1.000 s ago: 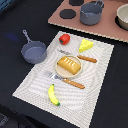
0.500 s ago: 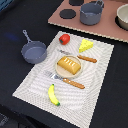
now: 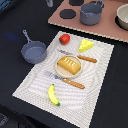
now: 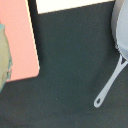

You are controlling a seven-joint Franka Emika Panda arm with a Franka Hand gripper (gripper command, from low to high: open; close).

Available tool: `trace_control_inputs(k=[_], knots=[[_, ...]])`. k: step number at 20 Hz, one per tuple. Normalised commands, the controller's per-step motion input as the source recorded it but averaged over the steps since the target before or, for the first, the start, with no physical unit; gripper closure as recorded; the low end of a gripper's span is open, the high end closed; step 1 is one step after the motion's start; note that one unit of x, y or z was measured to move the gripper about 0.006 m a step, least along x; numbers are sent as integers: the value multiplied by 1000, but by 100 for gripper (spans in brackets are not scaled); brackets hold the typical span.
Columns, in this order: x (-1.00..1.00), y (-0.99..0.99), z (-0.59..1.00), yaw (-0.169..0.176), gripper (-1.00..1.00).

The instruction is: Interact with the objects in diverse but meaningful ways.

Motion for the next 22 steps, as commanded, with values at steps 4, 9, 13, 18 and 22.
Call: trace_control_inputs(k=[4,9,13,18,22], knots=[[622,0,-199,-66,-100],[417,-60,-242,-20,-100],[208,-170,-282,46,-100],[150,-202,-304,41,-100],[139,-199,-314,59,-100]])
